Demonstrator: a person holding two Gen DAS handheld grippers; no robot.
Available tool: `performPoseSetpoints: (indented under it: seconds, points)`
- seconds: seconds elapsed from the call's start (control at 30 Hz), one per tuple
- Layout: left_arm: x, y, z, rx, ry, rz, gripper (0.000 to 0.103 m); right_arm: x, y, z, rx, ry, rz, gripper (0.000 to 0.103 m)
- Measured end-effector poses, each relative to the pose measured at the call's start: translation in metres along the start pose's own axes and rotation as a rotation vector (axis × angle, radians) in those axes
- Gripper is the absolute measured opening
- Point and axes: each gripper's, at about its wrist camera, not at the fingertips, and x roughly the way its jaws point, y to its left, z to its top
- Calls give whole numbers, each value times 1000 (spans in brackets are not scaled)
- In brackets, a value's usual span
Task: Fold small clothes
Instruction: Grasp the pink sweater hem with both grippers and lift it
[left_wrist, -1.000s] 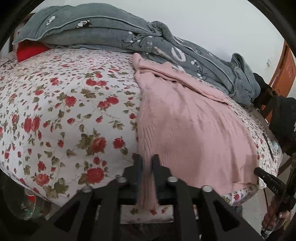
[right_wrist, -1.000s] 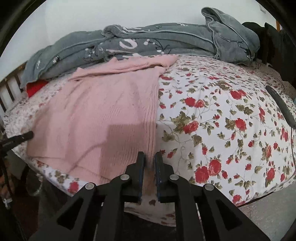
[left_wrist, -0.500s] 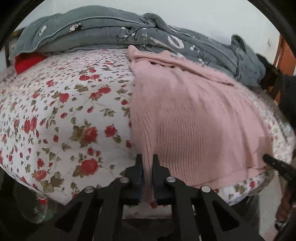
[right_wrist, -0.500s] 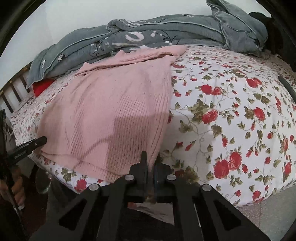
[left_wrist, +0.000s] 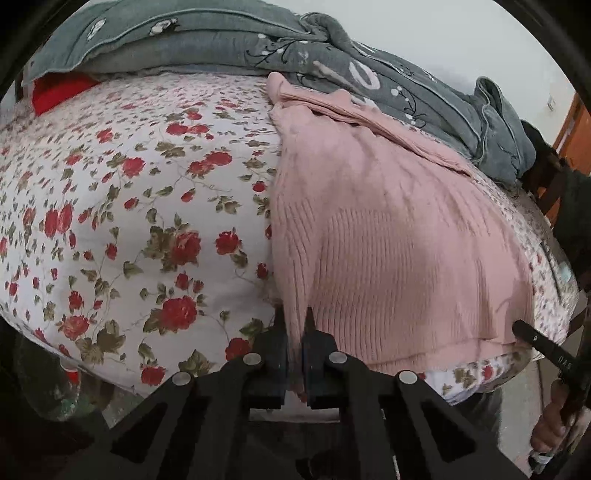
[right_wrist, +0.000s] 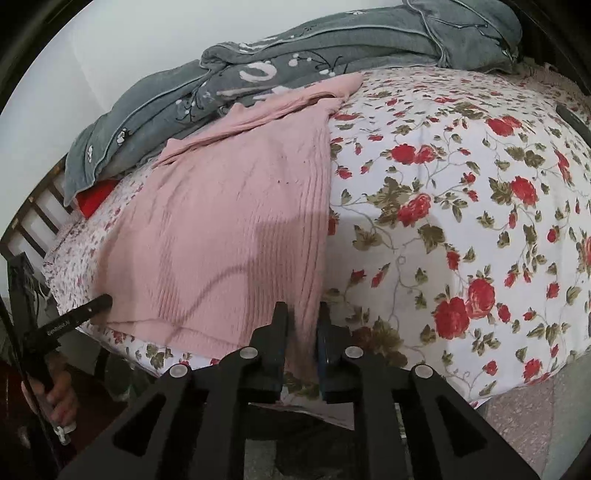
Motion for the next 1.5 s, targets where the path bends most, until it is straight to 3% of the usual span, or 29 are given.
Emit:
performPoseSetpoints:
  seconds: [0.33,0.6,0.83,1.17,1.5]
  points:
    - [-52,19,28,-134,-57,-169,7,-57,4,29,47,-83,115,5]
    - [-81,6,70,-126,-110,-232,7,-80,8,63,138,-102,224,5]
    - [-79,3,119,-163,-109,-264,7,-91,9,109,200,-126,322,5]
    - [-38,-3,207,-191,-114,-235,7,-53,1,201,271,-136,356,5]
    - [49,-5,279,-193,-68,-176,7,39,-18,275,266,-102,318,5]
